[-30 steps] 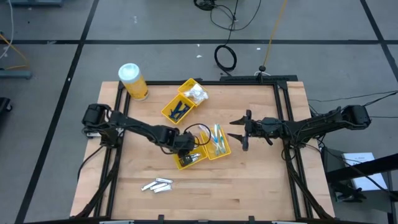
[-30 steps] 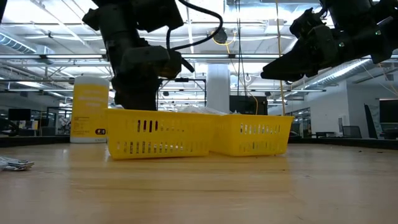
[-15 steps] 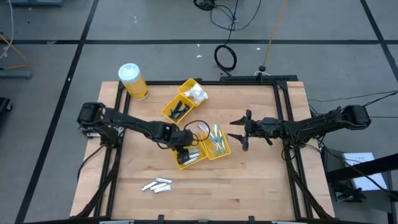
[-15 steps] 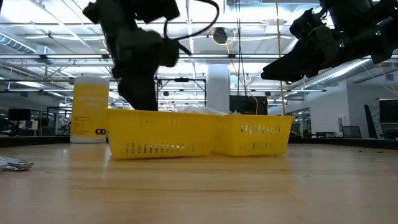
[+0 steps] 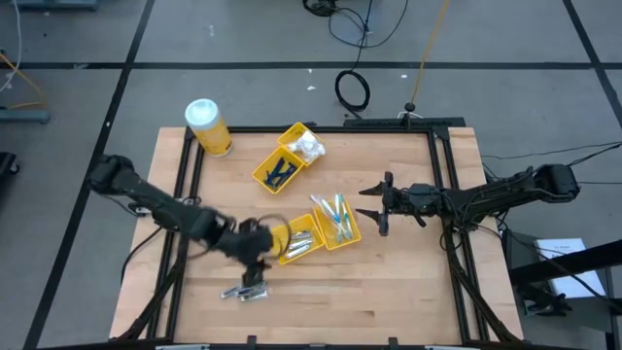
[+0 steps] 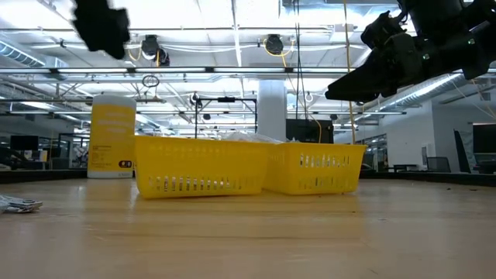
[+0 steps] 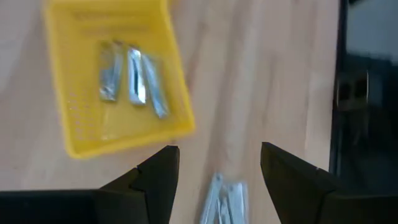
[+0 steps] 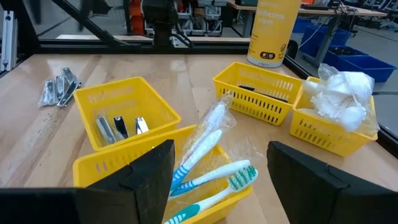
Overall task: Pick & Place Travel size toiletries
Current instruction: Put the silver nail cutter into the bottom left yellow basket
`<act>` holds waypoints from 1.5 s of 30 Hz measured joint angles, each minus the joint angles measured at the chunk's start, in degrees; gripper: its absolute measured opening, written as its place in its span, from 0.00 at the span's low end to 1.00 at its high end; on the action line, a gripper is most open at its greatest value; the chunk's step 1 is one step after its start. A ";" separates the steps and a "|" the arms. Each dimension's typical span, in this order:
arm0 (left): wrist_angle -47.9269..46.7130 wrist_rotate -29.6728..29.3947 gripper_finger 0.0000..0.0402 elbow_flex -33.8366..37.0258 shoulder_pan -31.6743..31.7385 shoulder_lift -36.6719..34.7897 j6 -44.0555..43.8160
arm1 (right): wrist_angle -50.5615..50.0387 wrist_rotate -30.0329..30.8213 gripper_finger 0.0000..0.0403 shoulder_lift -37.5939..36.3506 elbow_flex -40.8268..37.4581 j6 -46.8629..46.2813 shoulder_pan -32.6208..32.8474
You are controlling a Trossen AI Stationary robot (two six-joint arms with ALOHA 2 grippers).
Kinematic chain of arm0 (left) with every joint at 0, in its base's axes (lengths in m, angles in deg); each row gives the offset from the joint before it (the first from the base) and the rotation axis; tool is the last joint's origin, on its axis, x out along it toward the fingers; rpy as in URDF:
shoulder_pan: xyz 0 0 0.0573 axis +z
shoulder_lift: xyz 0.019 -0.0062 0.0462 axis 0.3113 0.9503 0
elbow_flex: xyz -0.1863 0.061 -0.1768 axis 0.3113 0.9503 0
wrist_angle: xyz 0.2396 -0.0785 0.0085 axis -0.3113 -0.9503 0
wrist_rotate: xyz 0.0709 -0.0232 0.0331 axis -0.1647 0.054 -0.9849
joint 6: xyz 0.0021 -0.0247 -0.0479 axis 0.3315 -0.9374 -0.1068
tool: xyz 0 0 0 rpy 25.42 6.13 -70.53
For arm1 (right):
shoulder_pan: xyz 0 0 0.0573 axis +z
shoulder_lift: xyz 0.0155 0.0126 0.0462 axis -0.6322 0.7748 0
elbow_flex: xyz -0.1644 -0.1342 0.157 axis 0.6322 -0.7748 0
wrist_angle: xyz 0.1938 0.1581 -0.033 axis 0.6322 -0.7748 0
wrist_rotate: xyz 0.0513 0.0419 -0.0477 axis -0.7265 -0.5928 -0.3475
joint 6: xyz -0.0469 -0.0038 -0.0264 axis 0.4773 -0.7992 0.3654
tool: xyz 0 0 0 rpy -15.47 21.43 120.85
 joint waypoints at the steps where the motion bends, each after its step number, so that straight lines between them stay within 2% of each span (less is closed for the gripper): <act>1: -0.01 -0.78 0.54 0.33 -1.84 0.30 0.38 | 0.00 0.00 0.60 0.02 0.00 0.00 0.00; 5: 2.22 -4.64 0.53 1.74 -7.24 4.18 0.32 | 0.08 0.00 0.60 0.02 0.00 0.00 0.00; 9: 5.85 -5.28 0.51 1.96 -9.82 8.50 -1.98 | 0.31 0.00 0.60 0.02 0.02 -0.29 0.00; 14: 4.87 -2.62 0.47 2.11 -11.08 14.37 -4.81 | 0.59 0.00 0.60 0.02 0.00 -0.39 0.00; 21: 3.52 4.22 0.43 2.11 -11.39 20.03 -7.62 | 0.68 -0.02 0.60 0.00 0.02 -0.39 0.00; 37: -7.63 4.58 0.39 2.06 -10.64 21.48 -7.58 | 0.70 -0.04 0.60 0.02 0.01 -0.42 0.00; 45: -8.18 3.26 0.39 2.06 -9.89 21.48 -4.78 | 0.70 -0.04 0.60 0.02 0.00 -0.42 0.00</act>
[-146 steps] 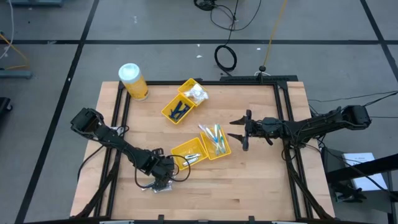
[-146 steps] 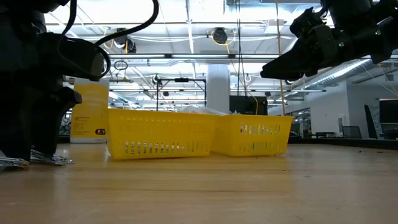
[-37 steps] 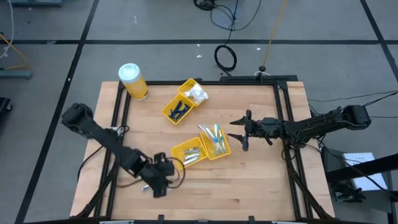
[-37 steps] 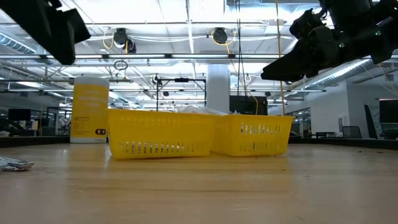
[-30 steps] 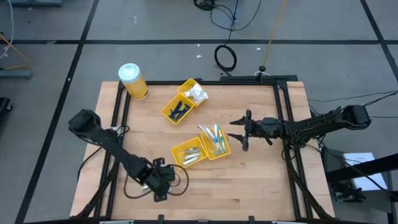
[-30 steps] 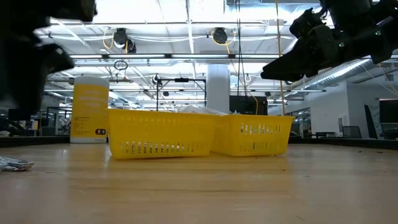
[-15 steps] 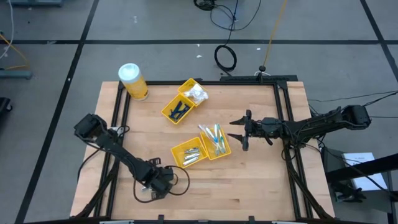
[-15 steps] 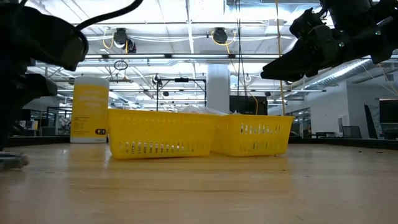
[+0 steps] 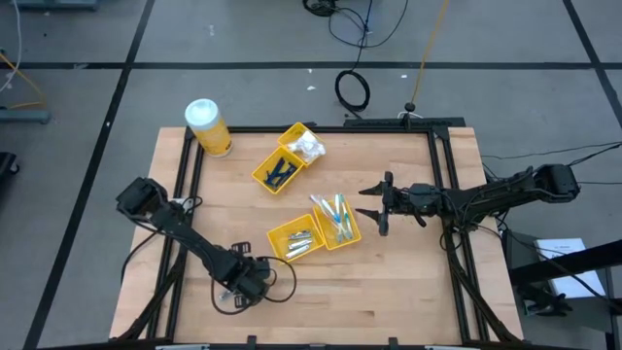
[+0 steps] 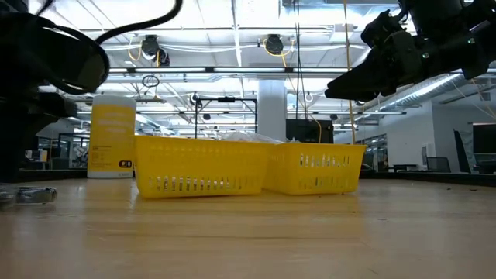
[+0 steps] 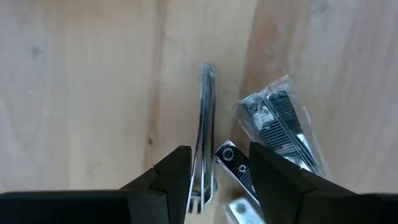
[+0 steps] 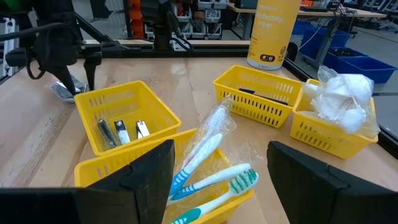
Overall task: Pick & Place Travel size toiletries
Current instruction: Put the silver nail cutter into the bottom left yellow basket
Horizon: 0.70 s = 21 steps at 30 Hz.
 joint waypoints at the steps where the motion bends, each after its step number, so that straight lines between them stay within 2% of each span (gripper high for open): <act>1: 0.02 -0.07 0.39 0.00 0.37 0.00 0.41 | 0.00 0.00 0.60 -0.01 0.02 0.00 0.00; 10: 0.02 1.23 0.39 0.00 4.18 -0.02 -4.13 | -0.01 0.00 0.60 0.00 0.00 -0.02 0.00; 21: 0.04 1.52 0.39 0.00 5.92 -0.02 -2.65 | -0.07 0.00 0.60 0.00 0.00 -0.02 0.00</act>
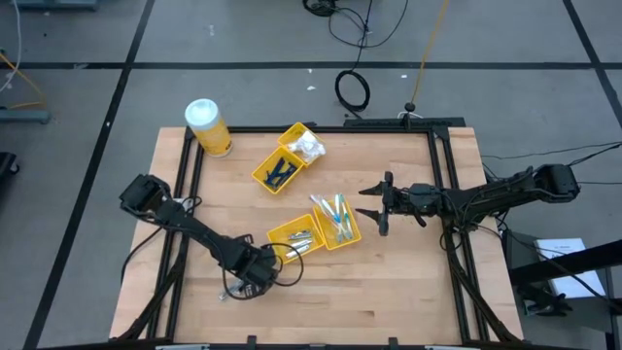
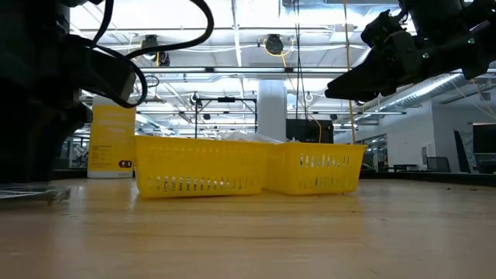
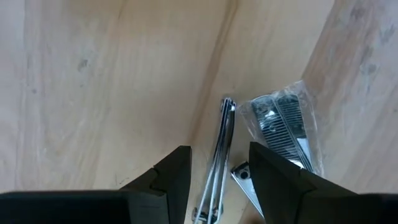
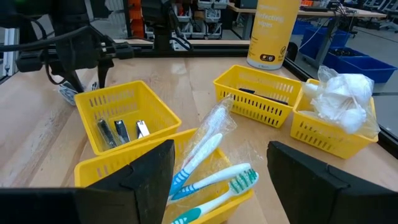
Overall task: Pick & Place Travel size toiletries
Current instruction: Put the silver nail cutter into the bottom left yellow basket
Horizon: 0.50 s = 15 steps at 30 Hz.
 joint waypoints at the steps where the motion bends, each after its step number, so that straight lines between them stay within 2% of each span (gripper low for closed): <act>1: -0.01 -0.04 0.39 0.00 0.18 0.00 0.00 | 0.00 0.00 0.60 0.00 0.01 0.00 0.00; 15: 1.29 -0.08 0.37 0.02 0.97 -0.02 -1.74 | -0.42 -0.02 0.60 0.00 0.01 0.00 0.04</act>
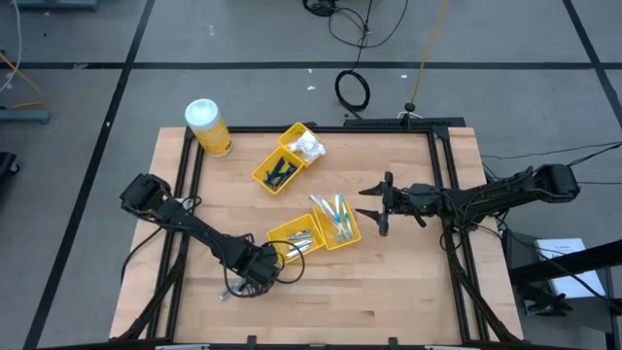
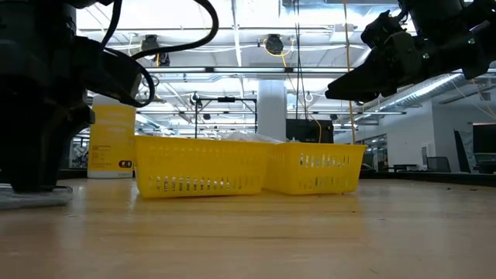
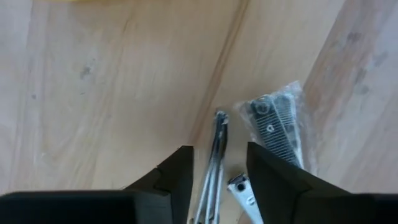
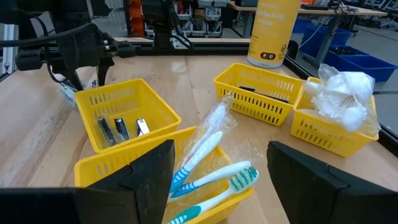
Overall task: Pick & Place Travel size toiletries
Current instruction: Put the silver nail cutter into the bottom left yellow basket
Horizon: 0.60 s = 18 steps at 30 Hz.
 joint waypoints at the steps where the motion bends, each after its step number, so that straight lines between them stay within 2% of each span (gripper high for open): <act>1: 0.37 0.01 0.34 0.00 0.00 0.00 -0.12 | 0.00 0.00 0.60 0.00 0.00 0.00 0.00; 9: 0.63 -0.12 0.03 0.07 0.00 -0.07 -1.01 | 0.00 0.00 0.60 -0.01 -0.01 0.00 0.00; 15: 4.92 -1.77 0.02 2.36 -0.70 -0.44 -4.18 | 0.00 0.00 0.60 -0.01 0.00 0.00 0.00; 18: 3.77 -1.79 0.02 2.32 -0.82 -0.50 -4.88 | 0.02 0.00 0.60 0.00 -0.01 0.00 0.00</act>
